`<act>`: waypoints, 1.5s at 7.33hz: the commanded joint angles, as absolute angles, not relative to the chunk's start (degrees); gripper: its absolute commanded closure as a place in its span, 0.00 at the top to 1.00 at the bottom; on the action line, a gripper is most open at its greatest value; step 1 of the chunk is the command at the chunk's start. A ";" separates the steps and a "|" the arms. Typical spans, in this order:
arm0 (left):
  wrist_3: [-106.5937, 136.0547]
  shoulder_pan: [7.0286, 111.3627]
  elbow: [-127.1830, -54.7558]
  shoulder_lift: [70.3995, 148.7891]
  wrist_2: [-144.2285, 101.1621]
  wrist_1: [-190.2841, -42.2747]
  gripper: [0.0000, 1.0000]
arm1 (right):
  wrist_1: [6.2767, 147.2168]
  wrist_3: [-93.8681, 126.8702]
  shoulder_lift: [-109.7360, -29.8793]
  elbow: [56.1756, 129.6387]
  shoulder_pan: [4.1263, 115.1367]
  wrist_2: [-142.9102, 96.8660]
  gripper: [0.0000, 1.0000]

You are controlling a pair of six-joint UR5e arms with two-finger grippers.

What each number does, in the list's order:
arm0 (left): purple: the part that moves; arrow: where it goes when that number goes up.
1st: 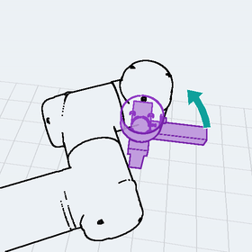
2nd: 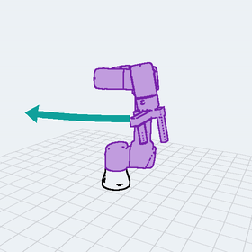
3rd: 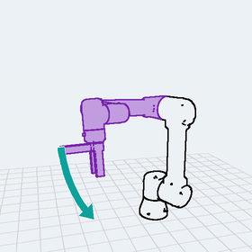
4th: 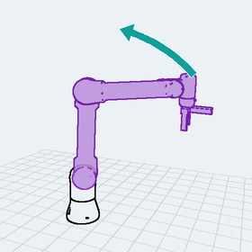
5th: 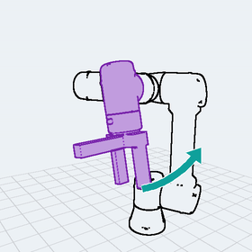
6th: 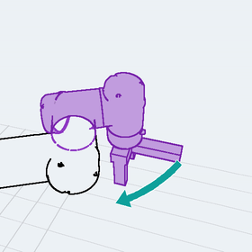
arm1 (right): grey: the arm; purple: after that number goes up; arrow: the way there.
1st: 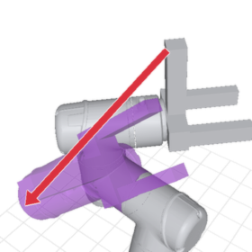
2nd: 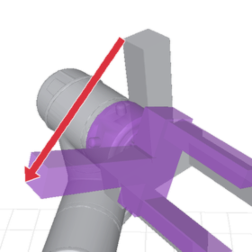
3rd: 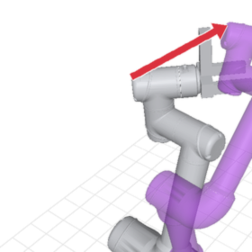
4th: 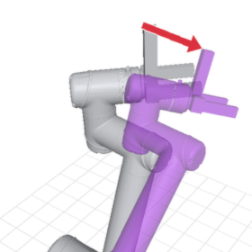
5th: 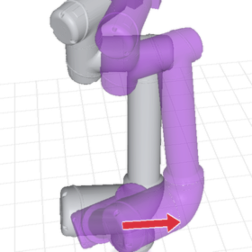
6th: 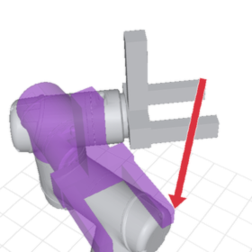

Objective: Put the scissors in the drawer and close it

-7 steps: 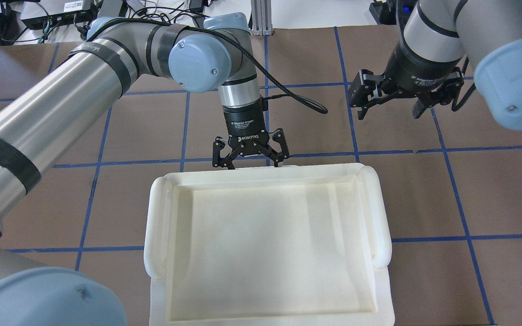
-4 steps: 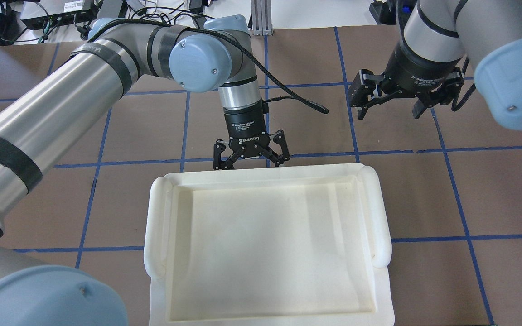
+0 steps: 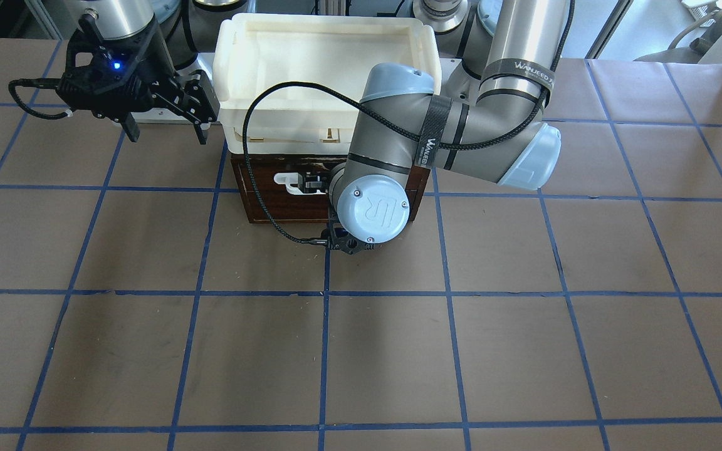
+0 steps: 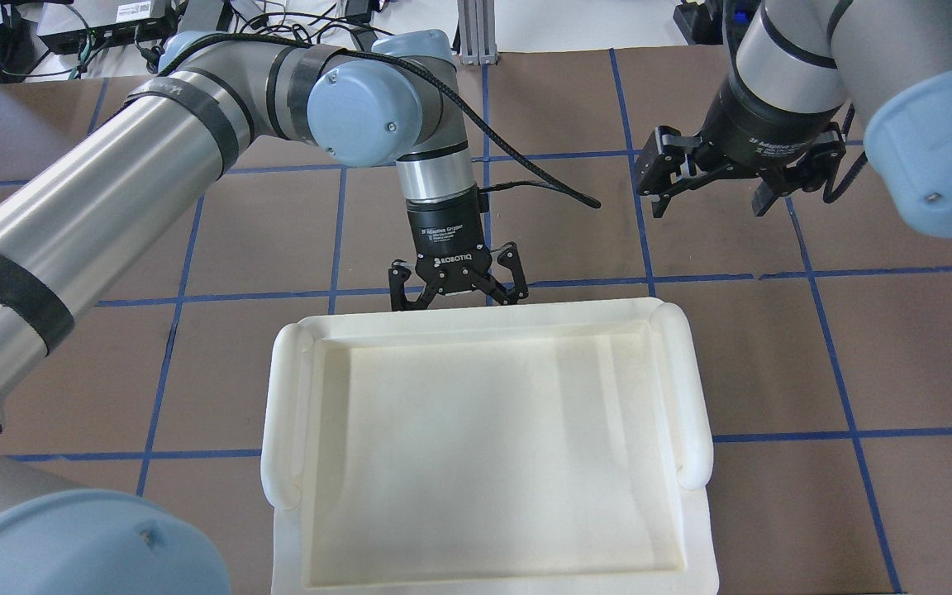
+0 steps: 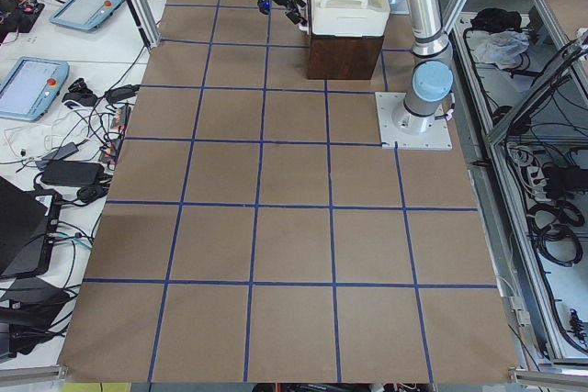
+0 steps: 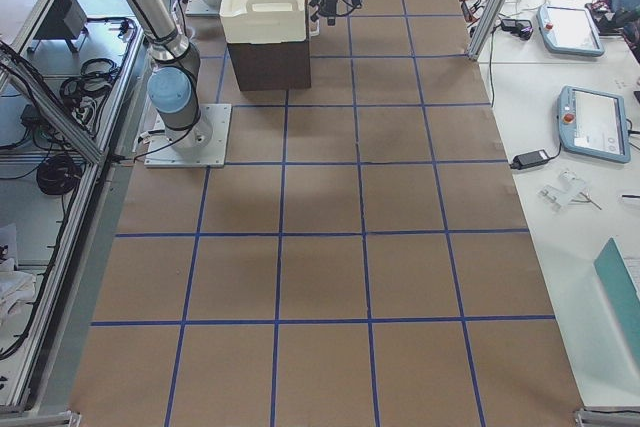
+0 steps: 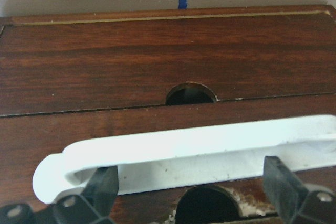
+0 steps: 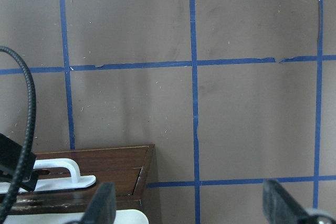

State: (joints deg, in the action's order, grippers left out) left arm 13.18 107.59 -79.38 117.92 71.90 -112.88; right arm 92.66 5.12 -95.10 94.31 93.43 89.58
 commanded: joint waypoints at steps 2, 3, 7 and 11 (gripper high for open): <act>13.18 107.58 -79.37 117.95 72.24 -110.77 1.00 | 92.72 5.19 -95.10 94.31 93.43 89.56 1.00; 13.18 107.32 -77.97 117.25 72.51 -106.39 1.00 | 92.72 5.10 -95.10 94.31 93.43 89.56 1.00; 11.96 98.99 -74.27 110.06 77.43 -104.94 1.00 | 92.72 5.19 -95.10 94.31 93.43 89.56 1.00; 7.93 93.35 -74.97 102.50 82.35 -99.40 1.00 | 92.72 5.10 -95.10 94.39 93.43 89.56 1.00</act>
